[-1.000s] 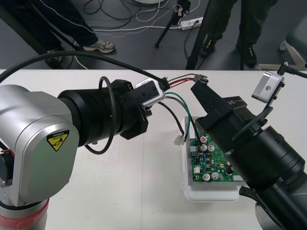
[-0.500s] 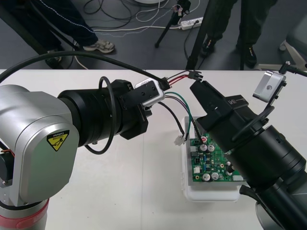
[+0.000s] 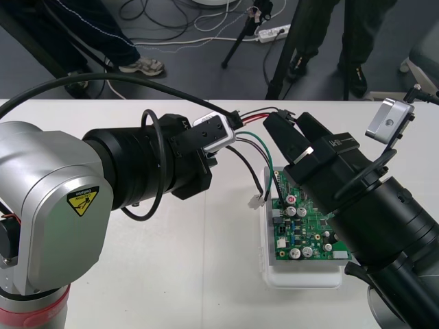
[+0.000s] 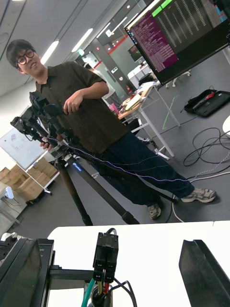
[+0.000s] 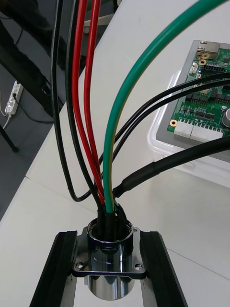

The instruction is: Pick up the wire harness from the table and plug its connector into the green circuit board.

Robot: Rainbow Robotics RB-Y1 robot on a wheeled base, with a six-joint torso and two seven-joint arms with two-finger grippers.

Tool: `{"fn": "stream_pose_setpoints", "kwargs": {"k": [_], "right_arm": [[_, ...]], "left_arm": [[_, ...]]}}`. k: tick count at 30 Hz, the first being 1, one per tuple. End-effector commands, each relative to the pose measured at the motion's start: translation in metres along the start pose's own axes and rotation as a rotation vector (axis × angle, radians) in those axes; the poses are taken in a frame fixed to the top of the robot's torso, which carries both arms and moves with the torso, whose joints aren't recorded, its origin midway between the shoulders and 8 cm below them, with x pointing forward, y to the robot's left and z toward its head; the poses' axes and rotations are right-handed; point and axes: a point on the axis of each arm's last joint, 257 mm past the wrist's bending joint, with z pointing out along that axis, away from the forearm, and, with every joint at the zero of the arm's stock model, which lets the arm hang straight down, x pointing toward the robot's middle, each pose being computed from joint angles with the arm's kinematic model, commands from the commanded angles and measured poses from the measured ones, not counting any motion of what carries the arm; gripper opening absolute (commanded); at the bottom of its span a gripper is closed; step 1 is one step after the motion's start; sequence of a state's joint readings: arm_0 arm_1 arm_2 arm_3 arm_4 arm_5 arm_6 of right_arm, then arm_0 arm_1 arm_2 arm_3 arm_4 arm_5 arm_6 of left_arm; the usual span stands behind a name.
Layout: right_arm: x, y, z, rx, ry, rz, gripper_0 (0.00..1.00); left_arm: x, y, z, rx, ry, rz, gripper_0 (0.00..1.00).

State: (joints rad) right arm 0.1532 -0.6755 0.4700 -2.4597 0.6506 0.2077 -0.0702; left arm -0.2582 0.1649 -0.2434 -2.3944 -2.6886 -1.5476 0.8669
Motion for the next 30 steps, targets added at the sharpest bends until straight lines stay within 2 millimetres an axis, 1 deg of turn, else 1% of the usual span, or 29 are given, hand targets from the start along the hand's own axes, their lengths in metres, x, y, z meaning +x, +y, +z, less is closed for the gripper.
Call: {"fn": "stream_pose_setpoints", "kwargs": {"k": [1,5,30], "right_arm": [[-0.0251,0.0158,0.003,-0.049,-0.046,-0.032,0.84],[-0.0273,0.0196,0.0049,-0.063,-0.05,-0.025,0.84],[-0.027,0.0202,0.0047,-0.065,-0.046,-0.024,0.84]], "left_arm": [[-0.012,-0.0024,-0.0041,-0.014,-0.038,-0.035,0.0],[-0.0142,-0.0007,-0.0043,-0.021,-0.046,-0.036,0.0],[-0.0126,-0.0004,-0.0034,-0.022,-0.043,-0.034,0.0]]}}
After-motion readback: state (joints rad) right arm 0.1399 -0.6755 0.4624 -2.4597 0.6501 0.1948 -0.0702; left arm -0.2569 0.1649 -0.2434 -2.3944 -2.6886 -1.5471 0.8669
